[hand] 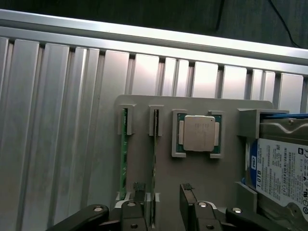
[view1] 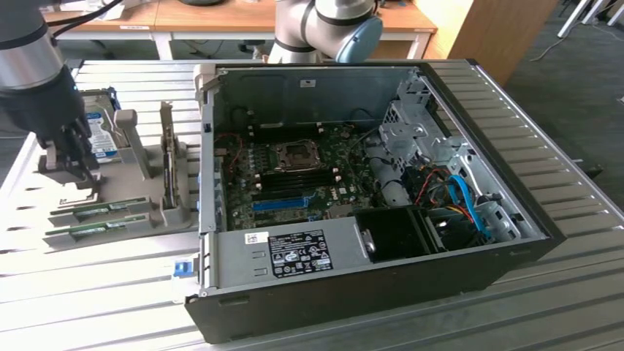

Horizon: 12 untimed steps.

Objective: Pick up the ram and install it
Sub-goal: 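Pick up the ram and move it above insertion slot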

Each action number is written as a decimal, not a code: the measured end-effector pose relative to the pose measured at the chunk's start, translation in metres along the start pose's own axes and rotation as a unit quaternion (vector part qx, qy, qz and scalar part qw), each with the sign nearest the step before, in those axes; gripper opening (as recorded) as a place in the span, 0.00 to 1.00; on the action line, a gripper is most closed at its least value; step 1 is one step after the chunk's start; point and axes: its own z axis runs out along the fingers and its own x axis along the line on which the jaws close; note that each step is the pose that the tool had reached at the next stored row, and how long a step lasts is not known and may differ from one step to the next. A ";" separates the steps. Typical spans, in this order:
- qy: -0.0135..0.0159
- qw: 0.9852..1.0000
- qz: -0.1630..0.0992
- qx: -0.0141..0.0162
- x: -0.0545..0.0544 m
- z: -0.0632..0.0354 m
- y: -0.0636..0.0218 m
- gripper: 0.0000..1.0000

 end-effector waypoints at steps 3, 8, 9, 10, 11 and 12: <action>0.000 1.000 0.000 0.000 0.009 -0.0001 0.0008 0.42; 0.000 1.000 0.000 0.000 0.021 -0.0004 0.0019 0.42; 0.000 1.000 0.000 0.000 0.023 -0.0004 0.0021 0.42; 0.000 1.000 0.000 0.000 0.025 -0.0004 0.0023 0.42; 0.000 1.000 0.000 0.000 0.026 -0.0005 0.0024 0.42; 0.000 1.000 0.000 0.000 0.027 -0.0005 0.0024 0.42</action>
